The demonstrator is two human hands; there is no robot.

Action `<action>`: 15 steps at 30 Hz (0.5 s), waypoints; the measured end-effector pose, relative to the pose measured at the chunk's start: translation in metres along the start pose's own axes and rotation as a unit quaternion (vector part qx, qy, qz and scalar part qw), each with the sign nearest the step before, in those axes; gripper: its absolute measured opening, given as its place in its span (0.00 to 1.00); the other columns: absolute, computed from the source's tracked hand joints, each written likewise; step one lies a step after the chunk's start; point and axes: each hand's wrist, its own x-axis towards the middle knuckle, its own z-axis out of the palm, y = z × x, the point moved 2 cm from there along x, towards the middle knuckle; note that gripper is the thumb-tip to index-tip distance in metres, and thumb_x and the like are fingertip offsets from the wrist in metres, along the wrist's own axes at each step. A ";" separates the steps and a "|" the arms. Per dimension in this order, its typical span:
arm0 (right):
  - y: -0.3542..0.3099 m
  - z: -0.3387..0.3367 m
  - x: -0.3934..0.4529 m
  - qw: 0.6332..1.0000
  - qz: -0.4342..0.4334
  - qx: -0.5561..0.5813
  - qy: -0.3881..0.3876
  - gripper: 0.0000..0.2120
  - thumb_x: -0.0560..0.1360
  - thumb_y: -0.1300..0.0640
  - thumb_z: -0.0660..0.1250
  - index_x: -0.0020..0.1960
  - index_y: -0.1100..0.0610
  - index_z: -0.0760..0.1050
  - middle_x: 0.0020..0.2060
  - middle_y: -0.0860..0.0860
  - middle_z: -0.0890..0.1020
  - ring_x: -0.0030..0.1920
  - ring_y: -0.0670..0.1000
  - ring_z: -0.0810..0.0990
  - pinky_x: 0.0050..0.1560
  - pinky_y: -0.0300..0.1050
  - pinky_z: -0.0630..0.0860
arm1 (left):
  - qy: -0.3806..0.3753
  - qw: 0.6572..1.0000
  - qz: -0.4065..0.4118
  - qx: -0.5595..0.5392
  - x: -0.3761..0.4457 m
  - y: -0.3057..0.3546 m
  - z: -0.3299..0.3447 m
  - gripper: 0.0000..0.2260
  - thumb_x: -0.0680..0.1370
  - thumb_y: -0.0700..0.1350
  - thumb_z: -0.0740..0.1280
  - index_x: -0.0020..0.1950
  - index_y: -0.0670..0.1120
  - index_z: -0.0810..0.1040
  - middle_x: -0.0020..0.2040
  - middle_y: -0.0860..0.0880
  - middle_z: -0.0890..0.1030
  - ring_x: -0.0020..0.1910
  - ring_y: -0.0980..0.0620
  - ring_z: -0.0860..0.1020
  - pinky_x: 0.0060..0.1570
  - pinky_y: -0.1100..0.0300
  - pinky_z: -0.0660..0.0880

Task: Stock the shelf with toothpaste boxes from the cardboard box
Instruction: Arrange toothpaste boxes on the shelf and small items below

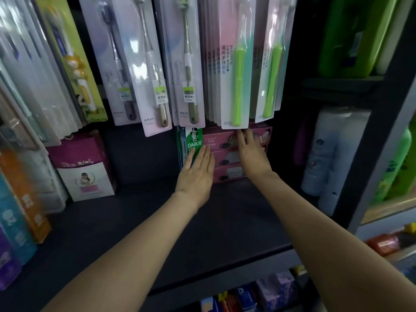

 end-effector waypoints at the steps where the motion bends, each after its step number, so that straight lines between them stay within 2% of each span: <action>1: 0.001 0.001 0.001 1.000 -0.006 -0.002 -0.003 0.42 0.69 0.77 0.61 0.76 0.64 0.43 0.74 0.61 0.51 0.68 0.63 0.61 0.60 0.51 0.70 | 0.002 1.000 0.002 -0.003 0.000 -0.001 0.001 0.32 0.79 0.45 0.54 0.75 0.37 0.39 0.76 0.39 0.39 0.75 0.43 0.37 0.69 0.47 0.31; 6: -0.002 0.003 -0.005 0.999 0.004 0.035 -0.015 0.43 0.71 0.74 0.62 0.76 0.61 0.40 0.76 0.59 0.46 0.72 0.63 0.57 0.63 0.51 0.70 | -0.003 1.000 0.009 -0.022 -0.002 -0.003 0.005 0.33 0.78 0.44 0.57 0.75 0.39 0.40 0.76 0.40 0.39 0.75 0.44 0.36 0.70 0.49 0.33; 7: -0.005 0.003 -0.013 0.998 0.017 0.066 0.000 0.42 0.71 0.73 0.63 0.76 0.61 0.42 0.76 0.60 0.47 0.72 0.63 0.57 0.62 0.52 0.72 | 0.001 0.999 0.010 -0.034 -0.005 -0.002 0.003 0.33 0.78 0.43 0.58 0.75 0.39 0.40 0.76 0.40 0.39 0.75 0.45 0.37 0.70 0.49 0.33; 9: -0.014 0.002 -0.040 0.986 0.022 0.150 0.075 0.35 0.71 0.72 0.62 0.74 0.64 0.53 0.73 0.64 0.55 0.70 0.64 0.63 0.56 0.55 0.76 | 0.034 0.996 0.015 -0.078 -0.018 0.004 0.003 0.34 0.77 0.43 0.61 0.76 0.39 0.44 0.77 0.41 0.43 0.76 0.45 0.39 0.71 0.50 0.34; 10: -0.019 0.001 -0.058 0.974 0.012 0.188 0.127 0.30 0.70 0.72 0.61 0.71 0.66 0.59 0.70 0.65 0.61 0.66 0.64 0.67 0.54 0.55 0.78 | 0.070 0.992 0.022 -0.102 -0.029 0.008 0.003 0.34 0.75 0.43 0.63 0.75 0.38 0.49 0.77 0.40 0.47 0.76 0.45 0.43 0.72 0.49 0.37; 12: -0.030 0.002 -0.104 0.951 -0.020 0.239 0.196 0.25 0.69 0.73 0.60 0.66 0.64 0.65 0.64 0.62 0.67 0.60 0.61 0.73 0.48 0.46 0.78 | 0.130 0.981 0.021 -0.145 -0.057 0.020 0.007 0.33 0.68 0.42 0.71 0.71 0.37 0.64 0.73 0.39 0.63 0.74 0.43 0.59 0.72 0.47 0.49; 13: -0.033 0.002 -0.130 0.944 -0.040 0.256 0.204 0.24 0.70 0.73 0.61 0.64 0.62 0.65 0.62 0.59 0.67 0.58 0.59 0.74 0.46 0.42 0.77 | 0.151 0.972 0.018 -0.182 -0.074 0.027 0.011 0.31 0.66 0.41 0.73 0.68 0.38 0.69 0.70 0.39 0.68 0.71 0.43 0.65 0.71 0.46 0.54; 15: -0.038 -0.001 -0.175 0.939 -0.077 0.275 0.193 0.21 0.72 0.71 0.60 0.63 0.60 0.66 0.60 0.56 0.66 0.56 0.55 0.73 0.47 0.39 0.73 | 0.201 0.948 0.031 -0.244 -0.112 0.040 0.010 0.24 0.68 0.40 0.68 0.63 0.40 0.74 0.67 0.41 0.72 0.68 0.44 0.67 0.70 0.48 0.58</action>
